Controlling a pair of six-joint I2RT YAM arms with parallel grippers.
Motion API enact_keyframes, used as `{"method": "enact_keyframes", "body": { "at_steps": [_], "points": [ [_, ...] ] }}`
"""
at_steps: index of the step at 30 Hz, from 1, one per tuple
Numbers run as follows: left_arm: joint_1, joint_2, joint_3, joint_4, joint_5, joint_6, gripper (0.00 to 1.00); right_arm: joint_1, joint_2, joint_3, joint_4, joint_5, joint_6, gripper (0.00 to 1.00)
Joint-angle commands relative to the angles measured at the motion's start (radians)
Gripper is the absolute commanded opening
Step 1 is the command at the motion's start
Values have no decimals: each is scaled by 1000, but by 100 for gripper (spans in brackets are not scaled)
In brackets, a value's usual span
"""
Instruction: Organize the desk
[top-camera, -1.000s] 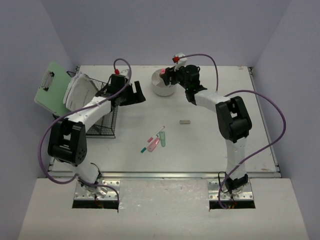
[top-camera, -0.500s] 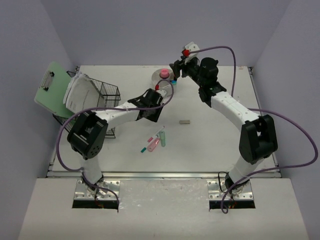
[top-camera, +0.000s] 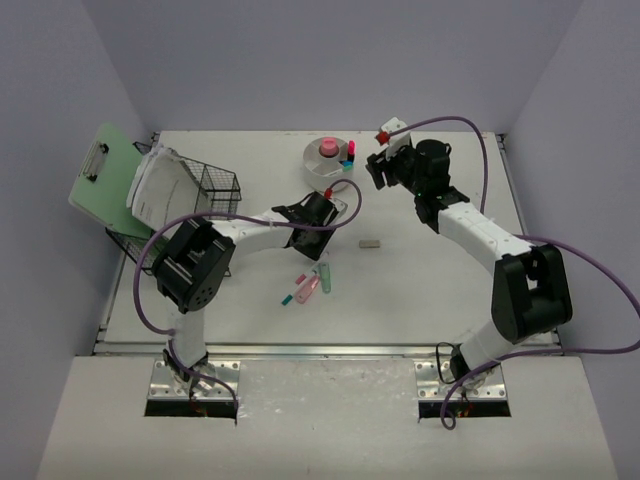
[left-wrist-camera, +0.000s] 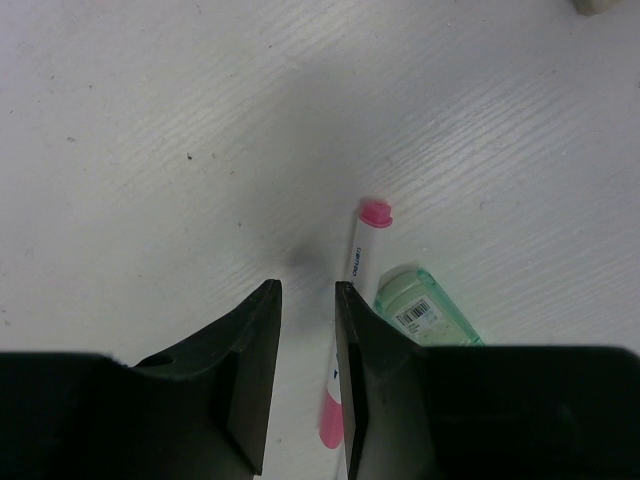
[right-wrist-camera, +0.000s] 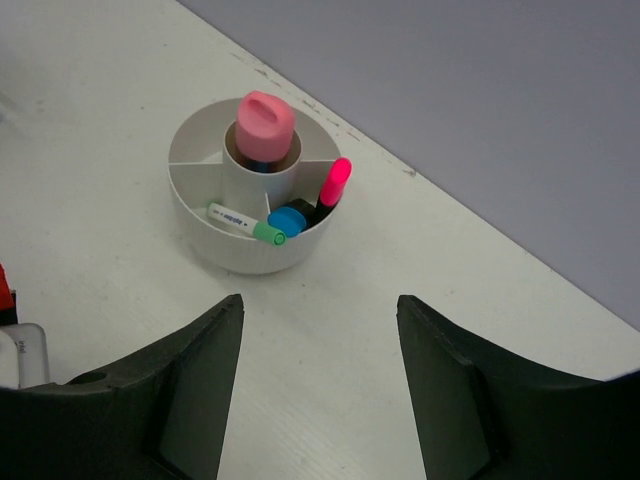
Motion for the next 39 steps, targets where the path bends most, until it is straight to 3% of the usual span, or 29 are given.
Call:
{"method": "enact_keyframes", "body": {
  "at_steps": [1, 14, 22, 27, 29, 35, 39],
  "points": [
    [-4, -46, 29, 5, 25, 4, 26, -8, -52, -2, 36, 0, -4, 64],
    [-23, -57, -46, 2, 68, -12, 26, -9, -59, -14, 44, -3, -13, 64],
    [-36, 28, -26, -1, 43, -3, 23, -11, -49, -6, 48, -26, -21, 63],
    [-29, 85, 28, -9, 45, 6, 5, -9, -52, 1, 9, -169, -99, 59],
    [-18, 92, 56, -10, 44, 9, 0, -9, -69, -4, -41, -264, -218, 58],
    [82, 72, 155, -41, 38, -12, 0, -6, -186, -107, -2, -520, -439, 60],
    [224, 42, 284, -94, 205, -151, 0, 33, -285, -209, 37, -634, -550, 61]
  ]
}}
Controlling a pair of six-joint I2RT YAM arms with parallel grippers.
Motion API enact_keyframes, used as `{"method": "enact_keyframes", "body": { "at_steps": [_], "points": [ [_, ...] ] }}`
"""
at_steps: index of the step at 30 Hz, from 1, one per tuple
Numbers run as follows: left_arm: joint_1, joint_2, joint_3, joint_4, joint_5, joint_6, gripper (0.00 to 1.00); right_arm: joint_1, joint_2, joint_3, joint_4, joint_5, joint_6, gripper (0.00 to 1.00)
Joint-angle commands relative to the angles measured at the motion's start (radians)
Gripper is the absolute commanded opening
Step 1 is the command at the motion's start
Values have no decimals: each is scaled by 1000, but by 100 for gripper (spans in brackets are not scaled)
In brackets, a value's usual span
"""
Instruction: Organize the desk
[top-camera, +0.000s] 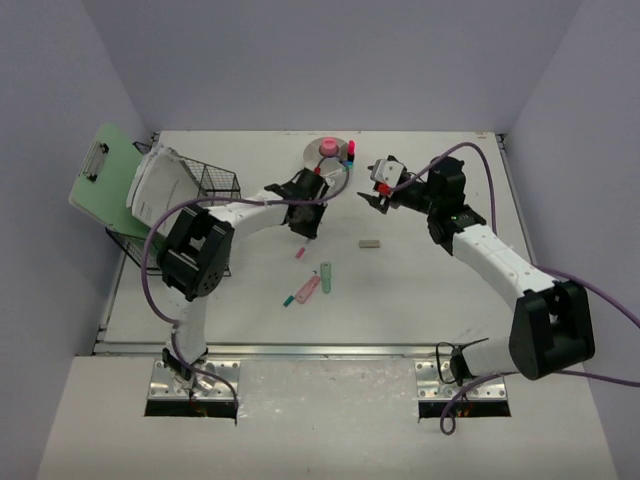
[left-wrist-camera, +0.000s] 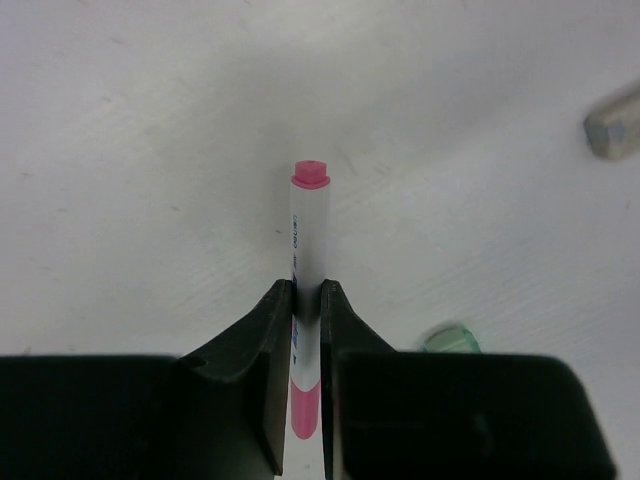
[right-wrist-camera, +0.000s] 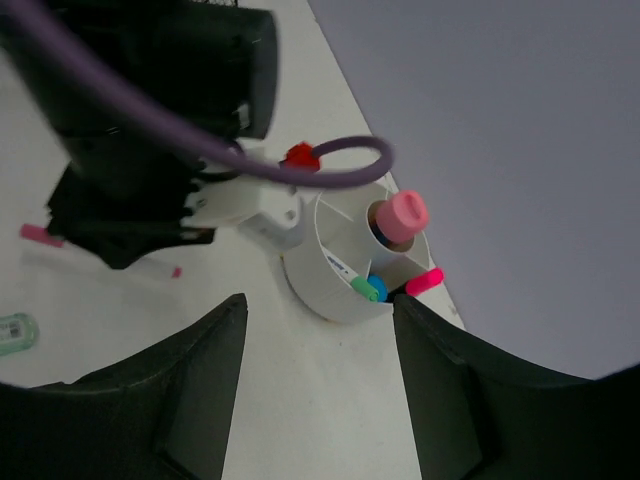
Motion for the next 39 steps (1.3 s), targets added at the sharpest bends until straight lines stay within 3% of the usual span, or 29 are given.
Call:
{"method": "enact_keyframes", "body": {
  "at_steps": [1, 6, 9, 16, 27, 31, 33, 36, 38, 39],
  "points": [
    [162, -51, 136, -31, 162, -147, 0, 48, -108, -90, 60, -201, -207, 61],
    [194, -130, 67, -13, 337, -338, 0, 212, -178, -234, -53, -238, -618, 61],
    [194, -174, -1, 30, 423, -401, 0, 318, -157, -305, -36, -224, -788, 62],
    [194, -259, -82, 73, 539, -451, 0, 396, -15, -304, 86, -162, -895, 64],
    [180, -311, -153, 115, 599, -495, 0, 447, 204, -240, 279, -31, -1028, 62],
    [180, -328, -179, 126, 600, -503, 0, 446, 269, -222, 405, 3, -1023, 44],
    [179, -339, -191, 138, 600, -505, 3, 447, 279, -213, 407, 15, -1029, 26],
    [180, -349, -204, 151, 600, -507, 15, 447, 284, -207, 419, 29, -1024, 3],
    [181, -354, -210, 160, 600, -506, 53, 447, 282, -213, 462, 34, -989, 0],
    [182, -358, -213, 163, 596, -506, 64, 447, 282, -215, 474, 36, -979, 0]
  ]
}}
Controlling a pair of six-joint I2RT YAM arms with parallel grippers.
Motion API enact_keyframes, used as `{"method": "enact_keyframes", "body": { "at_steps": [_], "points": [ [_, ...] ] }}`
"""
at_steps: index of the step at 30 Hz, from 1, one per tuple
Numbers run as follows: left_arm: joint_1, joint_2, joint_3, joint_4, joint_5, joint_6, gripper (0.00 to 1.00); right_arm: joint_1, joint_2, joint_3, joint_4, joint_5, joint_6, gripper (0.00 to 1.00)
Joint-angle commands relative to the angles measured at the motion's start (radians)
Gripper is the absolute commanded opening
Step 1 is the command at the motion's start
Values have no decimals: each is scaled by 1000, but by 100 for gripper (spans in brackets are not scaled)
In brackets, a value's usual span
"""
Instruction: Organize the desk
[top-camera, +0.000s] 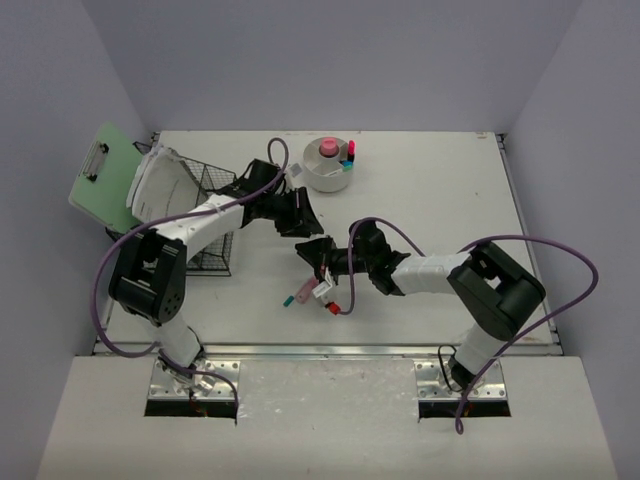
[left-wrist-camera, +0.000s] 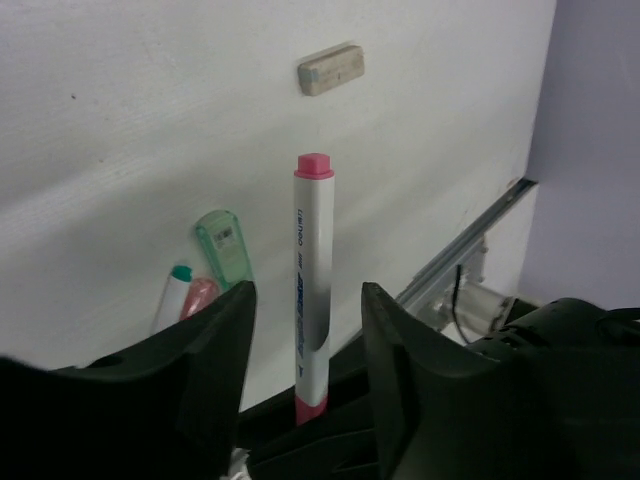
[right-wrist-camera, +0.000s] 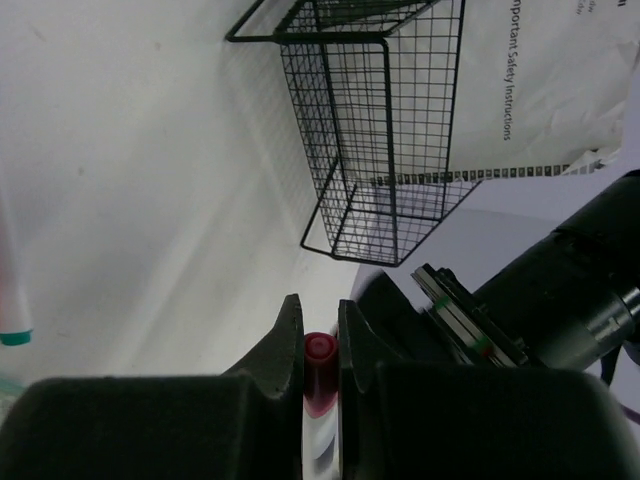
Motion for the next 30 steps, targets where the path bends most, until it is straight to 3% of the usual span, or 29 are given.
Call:
{"method": "enact_keyframes", "body": {
  "at_steps": [1, 2, 3, 9, 10, 14, 15, 17, 21, 30],
  "points": [
    [-3, -67, -6, 54, 21, -11, 66, -5, -6, 21, 120, 29, 34, 0],
    [3, -74, 0, 56, 8, -9, 87, -6, -20, 19, 150, 32, 91, 0],
    [10, -79, 7, 56, -12, -4, 99, -7, -33, 18, 174, 33, 141, 0],
    [116, -85, 98, 45, -95, 15, 100, -31, -48, 165, 182, 124, 552, 0],
    [145, -95, 113, 53, -115, 17, 100, -53, -31, 205, 157, 153, 682, 0],
    [225, -140, 138, 114, -205, 35, 100, -196, 88, 548, -8, 217, 1177, 0],
    [228, -152, 137, 126, -227, 40, 100, -199, 115, 598, -11, 227, 1185, 0],
    [235, -185, 90, 171, -271, 56, 100, -261, 178, 708, -49, 252, 1365, 0],
    [240, -230, 8, 255, -288, 55, 100, -305, 264, 802, -21, 300, 1500, 0],
    [262, -196, 4, 248, -261, 44, 100, -321, 354, 836, 48, 397, 1633, 0]
  ]
}}
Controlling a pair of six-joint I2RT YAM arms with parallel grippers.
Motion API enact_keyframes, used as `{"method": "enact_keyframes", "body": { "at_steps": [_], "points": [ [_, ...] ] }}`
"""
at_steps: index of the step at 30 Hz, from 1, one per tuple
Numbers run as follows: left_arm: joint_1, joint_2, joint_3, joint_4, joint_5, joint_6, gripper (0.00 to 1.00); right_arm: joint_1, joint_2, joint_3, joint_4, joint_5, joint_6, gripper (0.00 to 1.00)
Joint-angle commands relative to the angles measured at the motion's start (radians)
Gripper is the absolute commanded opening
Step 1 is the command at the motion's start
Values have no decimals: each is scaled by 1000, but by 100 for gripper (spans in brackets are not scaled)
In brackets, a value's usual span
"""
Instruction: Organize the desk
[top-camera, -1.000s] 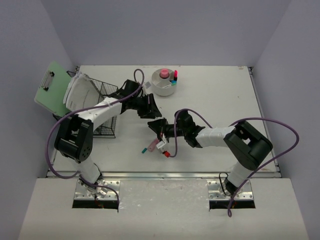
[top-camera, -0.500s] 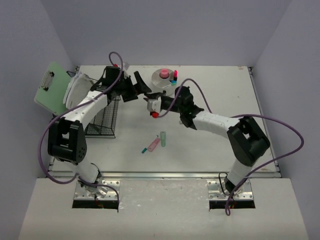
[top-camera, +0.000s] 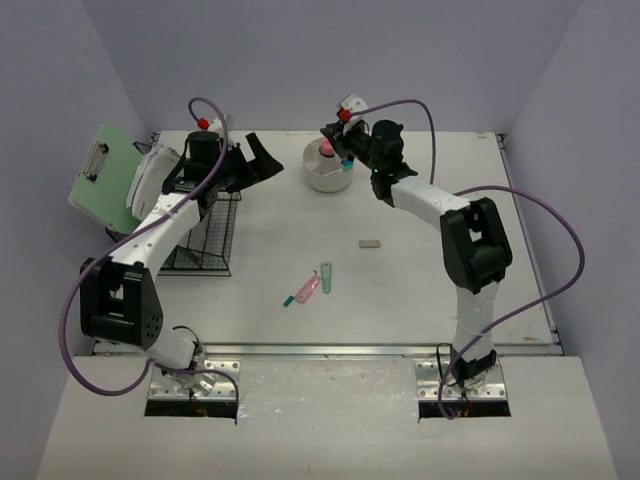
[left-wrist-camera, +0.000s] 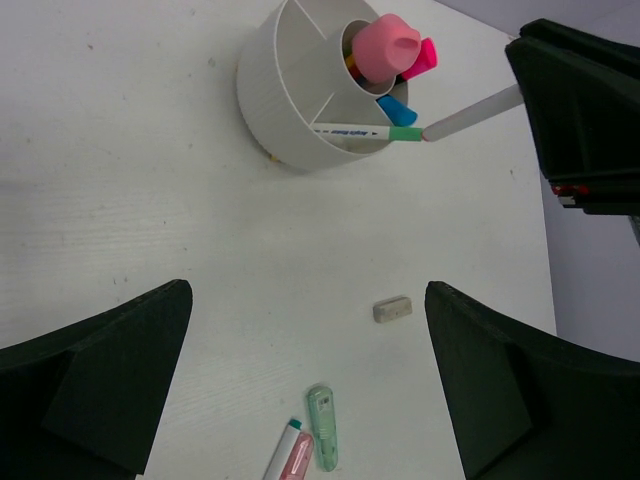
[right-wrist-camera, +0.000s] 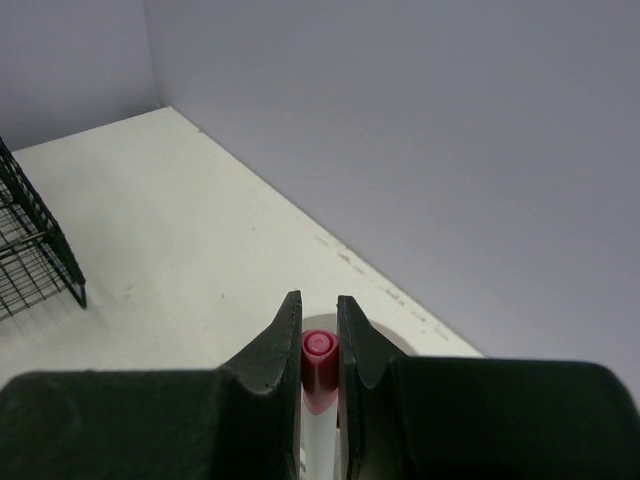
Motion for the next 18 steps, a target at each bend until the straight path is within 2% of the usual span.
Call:
{"method": "enact_keyframes", "body": {
  "at_steps": [1, 9, 18],
  "points": [
    [14, 6, 4, 39, 11, 3, 100, 10, 25, 53, 58, 64, 132, 0],
    [21, 36, 0, 45, 32, -4, 100, 9, 94, 80, 121, 91, 151, 0],
    [27, 57, -2, 53, 36, 5, 100, 9, 137, 58, 210, -30, 66, 0]
  ]
}}
